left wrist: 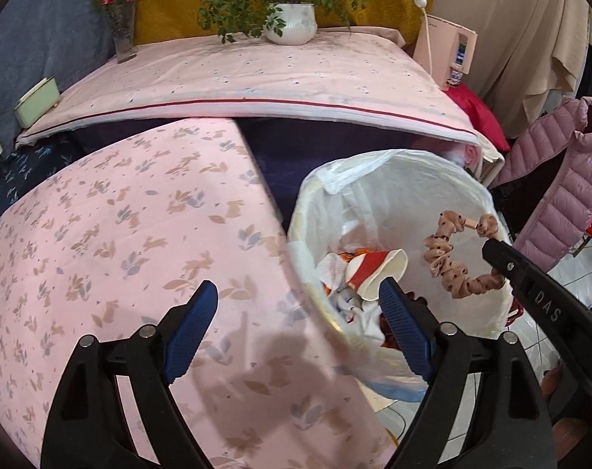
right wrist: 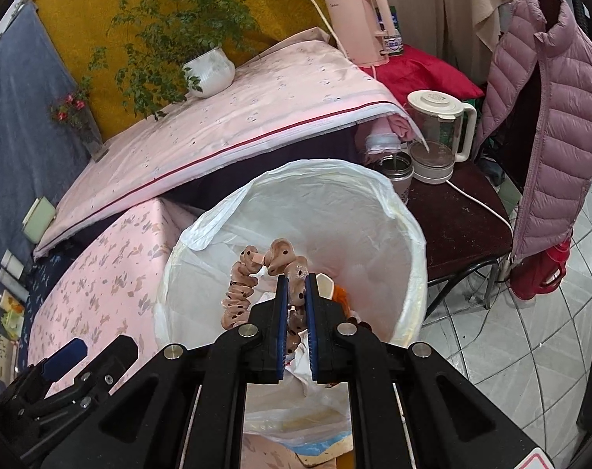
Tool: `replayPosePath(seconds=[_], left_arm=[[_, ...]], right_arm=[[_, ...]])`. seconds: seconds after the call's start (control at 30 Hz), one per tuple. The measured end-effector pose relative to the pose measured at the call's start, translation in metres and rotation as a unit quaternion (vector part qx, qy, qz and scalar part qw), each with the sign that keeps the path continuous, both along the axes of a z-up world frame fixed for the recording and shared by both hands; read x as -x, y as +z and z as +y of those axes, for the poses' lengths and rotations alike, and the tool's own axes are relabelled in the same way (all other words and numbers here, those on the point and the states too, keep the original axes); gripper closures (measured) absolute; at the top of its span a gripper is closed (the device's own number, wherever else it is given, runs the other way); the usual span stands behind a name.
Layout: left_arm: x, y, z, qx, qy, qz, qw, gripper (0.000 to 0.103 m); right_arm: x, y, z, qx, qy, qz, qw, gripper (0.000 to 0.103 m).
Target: Collect trash
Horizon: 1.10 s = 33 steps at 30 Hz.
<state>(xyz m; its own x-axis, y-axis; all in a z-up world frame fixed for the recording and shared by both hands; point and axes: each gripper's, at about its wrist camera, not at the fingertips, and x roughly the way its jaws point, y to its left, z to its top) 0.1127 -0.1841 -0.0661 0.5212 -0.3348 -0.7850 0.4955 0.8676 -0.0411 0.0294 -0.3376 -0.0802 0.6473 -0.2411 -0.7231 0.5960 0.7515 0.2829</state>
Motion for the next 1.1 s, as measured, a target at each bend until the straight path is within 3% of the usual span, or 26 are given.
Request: replayPosePath(seconds=[0.13,0.37,0.7,1.1], left_arm=[[-0.002,-0.004,0.011,-0.007,0.015,0.000,0.9999,0.023],[-0.003,-0.005,0.031,-0.023,0.036,-0.010,0.9990,0.023],[0.007,-0.005,0.054,-0.028,0.050,-0.010,0.9983,0.022],[0.021,-0.009,0.080,-0.036,0.072,-0.005,0.9967,0.018]], right_arm=[[-0.014,-0.001,0.008,0.011,0.015,0.010,1.000,0.094],[-0.037,-0.004,0.022,0.033,0.040,0.041,0.998,0.082],[-0.027,0.012,0.044,0.066,0.046,0.053,0.995,0.045],[-0.004,0.018,0.063,0.096,0.058,0.071,0.991,0.024]])
